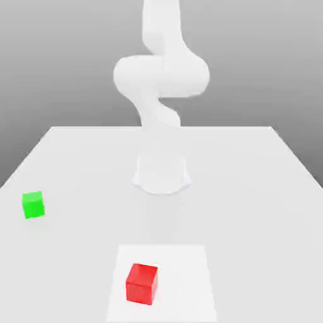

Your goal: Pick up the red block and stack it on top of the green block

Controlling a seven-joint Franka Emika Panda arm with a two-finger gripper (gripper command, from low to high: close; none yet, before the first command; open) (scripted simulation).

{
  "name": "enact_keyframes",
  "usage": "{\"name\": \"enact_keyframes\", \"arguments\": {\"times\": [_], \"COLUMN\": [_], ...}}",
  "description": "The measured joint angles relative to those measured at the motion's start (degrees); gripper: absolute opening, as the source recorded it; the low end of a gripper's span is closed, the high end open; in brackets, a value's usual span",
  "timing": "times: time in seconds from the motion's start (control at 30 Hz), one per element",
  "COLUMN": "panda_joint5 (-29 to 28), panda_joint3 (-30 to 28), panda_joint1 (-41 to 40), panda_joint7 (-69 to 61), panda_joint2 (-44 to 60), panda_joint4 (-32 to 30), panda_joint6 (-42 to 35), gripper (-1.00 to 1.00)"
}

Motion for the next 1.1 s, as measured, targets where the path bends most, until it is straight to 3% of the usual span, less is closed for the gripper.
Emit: {"name": "enact_keyframes", "arguments": {"times": [0.73,0.9,0.93,1.1], "panda_joint5": [0.1,0.4,0.3,0.2], "panda_joint3": [-0.5,-0.4,-0.3,-0.3], "panda_joint1": [-3.8,-3.9,-4.1,-4.1], "panda_joint7": [6.7,6.7,6.8,6.9], "panda_joint2": [46.0,56.4,58.4,58.4], "panda_joint4": [-15.0,-14.4,-14.1,-14.1], "panda_joint6": [21.4,29.5,31.2,31.2], "gripper": [0.00,0.00,-1.00,-1.00]}}
